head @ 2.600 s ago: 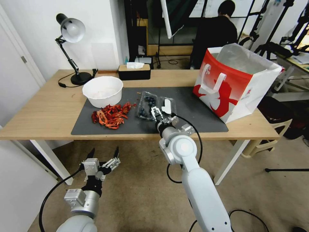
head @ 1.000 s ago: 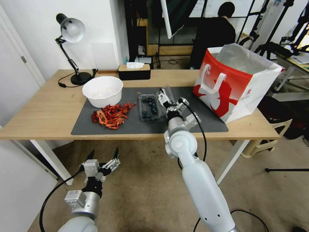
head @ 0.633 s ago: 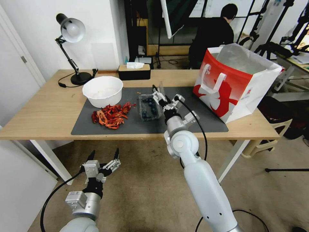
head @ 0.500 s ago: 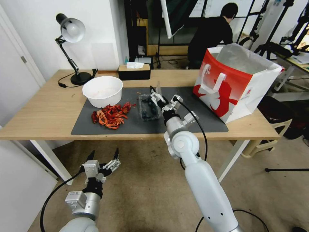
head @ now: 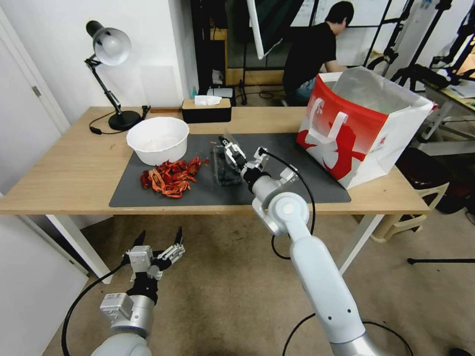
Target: Close the takeout container lid, then place the container into the takeout bag.
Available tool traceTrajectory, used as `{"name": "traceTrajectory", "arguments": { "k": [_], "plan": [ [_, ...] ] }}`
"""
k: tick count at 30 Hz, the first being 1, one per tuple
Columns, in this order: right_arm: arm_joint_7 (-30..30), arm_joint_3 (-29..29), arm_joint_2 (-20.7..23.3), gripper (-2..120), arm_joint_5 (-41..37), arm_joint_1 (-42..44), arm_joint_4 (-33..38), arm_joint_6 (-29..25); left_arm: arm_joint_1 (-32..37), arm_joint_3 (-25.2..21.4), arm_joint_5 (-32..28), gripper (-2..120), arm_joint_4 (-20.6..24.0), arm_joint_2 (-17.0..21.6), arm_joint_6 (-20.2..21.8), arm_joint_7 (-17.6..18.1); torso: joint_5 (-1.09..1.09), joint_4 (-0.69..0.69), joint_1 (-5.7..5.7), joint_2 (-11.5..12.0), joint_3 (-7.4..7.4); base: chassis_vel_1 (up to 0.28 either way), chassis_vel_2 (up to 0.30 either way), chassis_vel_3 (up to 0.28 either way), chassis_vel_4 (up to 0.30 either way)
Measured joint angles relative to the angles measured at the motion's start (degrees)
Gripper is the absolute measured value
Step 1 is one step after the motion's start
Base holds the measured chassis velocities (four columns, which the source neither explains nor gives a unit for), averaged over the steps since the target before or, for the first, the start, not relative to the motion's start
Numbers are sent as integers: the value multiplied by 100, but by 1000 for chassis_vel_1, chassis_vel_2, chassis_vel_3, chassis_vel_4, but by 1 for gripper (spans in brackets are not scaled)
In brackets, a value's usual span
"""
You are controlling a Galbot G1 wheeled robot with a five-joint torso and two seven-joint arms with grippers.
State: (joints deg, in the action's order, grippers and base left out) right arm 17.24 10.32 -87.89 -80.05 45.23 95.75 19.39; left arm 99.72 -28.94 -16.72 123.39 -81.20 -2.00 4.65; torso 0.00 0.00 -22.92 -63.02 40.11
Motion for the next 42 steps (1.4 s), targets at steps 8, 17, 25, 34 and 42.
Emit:
{"name": "traceTrajectory", "arguments": {
  "k": [8,17,25,34,42],
  "plan": [
    [476,16,-75,96,-270,-118,-122,120,-25,17,-18,100,-31,28,0,4,0,0,0,0,0,0,0,0,0],
    [594,42,-86,69,-306,-157,-279,203,-72,37,-70,100,-58,68,2,60,0,0,0,0,0,0,0,0,0],
    [882,52,-79,35,-254,-158,-293,293,-117,59,-236,100,0,130,96,85,0,0,0,0,0,0,0,0,0],
    [1262,65,-51,3,-204,-139,-225,496,-213,116,-717,100,186,278,278,107,0,0,0,0,0,0,0,0,0],
    [1413,60,-28,0,-181,-126,-151,606,-476,181,-1861,100,467,640,512,402,0,0,0,0,0,0,0,0,0]
  ]
}}
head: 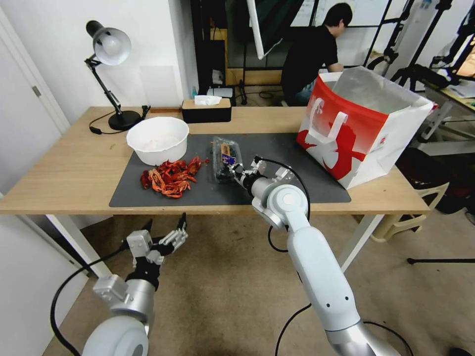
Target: Close the takeout container lid, then place the container into the takeout bag.
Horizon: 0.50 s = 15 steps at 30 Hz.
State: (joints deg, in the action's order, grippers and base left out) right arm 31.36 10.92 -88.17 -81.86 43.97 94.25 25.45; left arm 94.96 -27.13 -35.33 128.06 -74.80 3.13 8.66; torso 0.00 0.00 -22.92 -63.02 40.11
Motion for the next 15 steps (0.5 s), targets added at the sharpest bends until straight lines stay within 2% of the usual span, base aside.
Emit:
{"name": "traceTrajectory", "arguments": {
  "k": [1,2,6,7,10,11,13,15],
  "plan": [
    [67,-10,3,0,19,2,21,31,-150,6,-538,100,107,106,65,124,0,0,0,0,0,0,0,0,0],
    [67,-10,3,0,19,2,21,31,-150,6,-538,100,107,106,65,124,0,0,0,0,0,0,0,0,0],
    [179,-8,26,0,31,6,61,91,-559,28,-1706,100,196,376,249,417,0,-1,0,0,0,0,0,0,0],
    [179,-8,26,0,31,6,61,91,-559,28,-1706,100,196,376,249,417,0,-1,0,0,0,0,0,0,0],
    [210,-5,40,0,41,43,85,120,-961,48,-2510,100,188,664,380,660,0,1,0,0,0,0,0,0,0],
    [210,-5,40,0,41,43,85,120,-961,48,-2510,100,188,664,380,660,0,1,0,0,0,0,0,0,0],
    [241,-3,40,0,42,68,115,139,-1285,57,-3052,100,81,910,424,769,0,1,0,0,0,0,0,0,0],
    [249,-2,41,0,42,74,124,147,-1368,67,-3201,100,39,988,428,799,0,1,0,0,0,0,0,0,0]
  ]
}}
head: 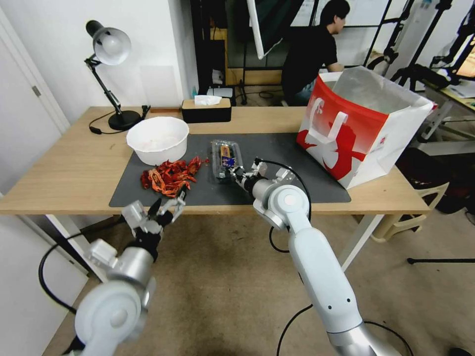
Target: Close the takeout container lid, then place the container into the takeout bag.
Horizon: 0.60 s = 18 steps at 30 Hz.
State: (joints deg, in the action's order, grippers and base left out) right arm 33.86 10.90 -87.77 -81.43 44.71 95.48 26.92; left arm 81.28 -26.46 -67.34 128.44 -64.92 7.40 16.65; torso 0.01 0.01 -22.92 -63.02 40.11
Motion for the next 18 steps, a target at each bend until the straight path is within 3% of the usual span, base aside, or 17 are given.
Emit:
{"name": "traceTrajectory", "arguments": {
  "k": [6,18],
  "plan": [
    [48,5,32,0,-1,15,21,37,-453,154,-699,100,-345,545,112,81,0,-2,0,0,0,0,0,0,0],
    [48,-1,40,0,-11,36,28,46,-1500,466,-1653,100,-1091,906,204,-13,0,-1,0,0,0,0,0,0,0]
  ]
}}
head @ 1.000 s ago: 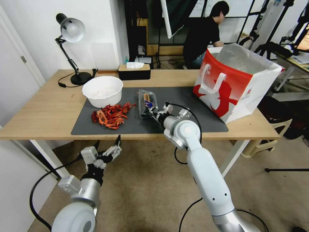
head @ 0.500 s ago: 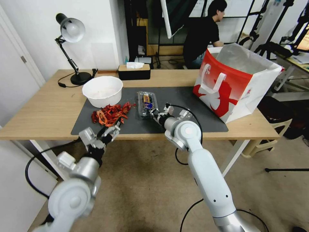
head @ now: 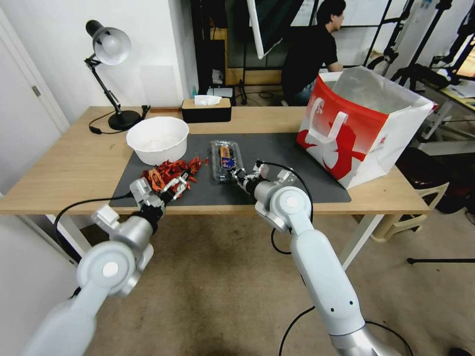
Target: Close the takeout container lid, then place the container into the takeout bag.
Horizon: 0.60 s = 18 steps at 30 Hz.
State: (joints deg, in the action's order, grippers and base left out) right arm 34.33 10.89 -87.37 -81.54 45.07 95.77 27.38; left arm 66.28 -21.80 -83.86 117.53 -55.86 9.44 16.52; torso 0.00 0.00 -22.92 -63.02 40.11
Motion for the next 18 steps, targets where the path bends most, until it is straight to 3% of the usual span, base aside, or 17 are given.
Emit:
{"name": "traceTrajectory", "arguments": {
  "k": [10,18],
  "plan": [
    [23,-39,-25,0,16,-2,10,12,-1024,535,-476,100,-697,358,280,-303,0,0,1,0,-1,0,0,0,0],
    [21,-66,-23,0,34,-30,-32,28,-1611,955,-599,100,-1136,284,404,-127,-1,0,0,-1,-1,0,0,0,0]
  ]
}}
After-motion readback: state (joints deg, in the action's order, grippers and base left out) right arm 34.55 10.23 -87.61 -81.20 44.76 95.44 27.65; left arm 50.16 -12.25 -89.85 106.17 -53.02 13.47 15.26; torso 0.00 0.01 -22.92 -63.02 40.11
